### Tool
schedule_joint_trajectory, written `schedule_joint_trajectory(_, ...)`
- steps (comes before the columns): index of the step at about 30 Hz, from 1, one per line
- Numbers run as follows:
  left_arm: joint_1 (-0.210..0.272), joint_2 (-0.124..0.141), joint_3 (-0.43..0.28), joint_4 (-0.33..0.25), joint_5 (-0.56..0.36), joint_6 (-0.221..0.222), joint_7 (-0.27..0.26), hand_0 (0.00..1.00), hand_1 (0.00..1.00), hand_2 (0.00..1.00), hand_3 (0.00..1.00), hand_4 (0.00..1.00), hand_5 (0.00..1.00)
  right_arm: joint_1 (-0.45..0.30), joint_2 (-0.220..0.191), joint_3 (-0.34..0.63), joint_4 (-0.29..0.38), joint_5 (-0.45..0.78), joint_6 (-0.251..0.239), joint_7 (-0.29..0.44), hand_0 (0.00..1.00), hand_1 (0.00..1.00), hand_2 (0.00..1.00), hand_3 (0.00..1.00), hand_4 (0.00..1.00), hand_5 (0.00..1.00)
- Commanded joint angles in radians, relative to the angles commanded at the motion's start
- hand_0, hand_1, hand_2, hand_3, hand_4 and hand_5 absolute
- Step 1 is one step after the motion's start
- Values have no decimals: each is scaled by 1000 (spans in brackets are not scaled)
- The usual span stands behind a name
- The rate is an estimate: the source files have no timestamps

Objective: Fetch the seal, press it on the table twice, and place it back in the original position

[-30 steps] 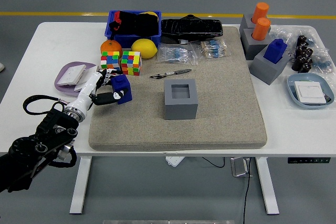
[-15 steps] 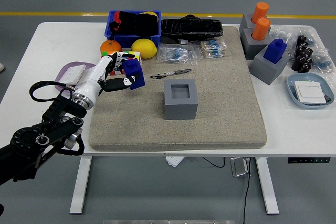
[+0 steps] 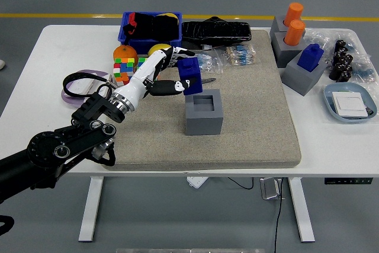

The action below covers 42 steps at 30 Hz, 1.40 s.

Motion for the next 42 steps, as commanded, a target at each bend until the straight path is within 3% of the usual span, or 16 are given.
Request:
schedule_joint_trajectory(17, -48, -36, 109, 41, -11, -9, 0, 738, 542, 511, 726, 698, 2, 4, -5, -17, 1, 4, 0, 0, 866, 785, 786, 757, 869, 521)
schedule_joint_trajectory(33, -66, -73, 142, 85, -20, -9, -4, 739, 543, 512, 727, 699, 2, -2, 0, -15, 0, 7, 1, 0, 866, 785, 785, 757, 869, 521)
schedule_joint_trajectory(42, -78, -78, 159, 122, -20, -10, -4, 740, 543, 512, 725, 698, 2, 0, 3, -14, 1, 8, 1, 0, 866, 785, 785, 757, 869, 521)
